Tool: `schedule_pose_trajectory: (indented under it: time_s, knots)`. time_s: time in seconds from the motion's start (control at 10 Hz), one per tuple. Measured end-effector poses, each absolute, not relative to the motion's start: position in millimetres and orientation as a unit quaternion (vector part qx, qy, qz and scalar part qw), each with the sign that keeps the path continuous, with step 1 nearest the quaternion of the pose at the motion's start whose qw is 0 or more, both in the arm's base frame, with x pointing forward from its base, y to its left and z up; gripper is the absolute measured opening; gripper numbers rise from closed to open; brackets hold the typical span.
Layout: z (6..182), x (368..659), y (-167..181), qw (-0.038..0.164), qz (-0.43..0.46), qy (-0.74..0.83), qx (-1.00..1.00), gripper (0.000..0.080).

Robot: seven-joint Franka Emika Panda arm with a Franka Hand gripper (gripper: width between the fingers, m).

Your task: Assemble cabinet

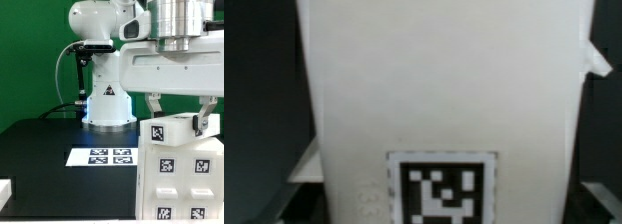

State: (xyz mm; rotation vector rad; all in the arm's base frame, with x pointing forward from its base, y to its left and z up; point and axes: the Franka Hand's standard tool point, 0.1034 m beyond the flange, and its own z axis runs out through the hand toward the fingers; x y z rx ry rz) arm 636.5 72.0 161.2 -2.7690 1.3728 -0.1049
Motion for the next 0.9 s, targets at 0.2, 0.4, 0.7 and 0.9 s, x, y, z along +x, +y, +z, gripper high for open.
schedule_pose_trajectory:
  time_s: [0.2,0.4,0.7,0.9]
  knots:
    - [159.1,635.2,64.9,0.053,-0.011,0.617,-0.785,0.0557]
    - [160.1,636.6,67.1,0.074,0.003,0.718,-0.692,0.0557]
    - [160.3,635.8,68.0,0.073,0.009,0.763,-0.642,0.0557]
    - [159.7,635.8,68.3,0.078,0.018,0.807,-0.585,0.0557]
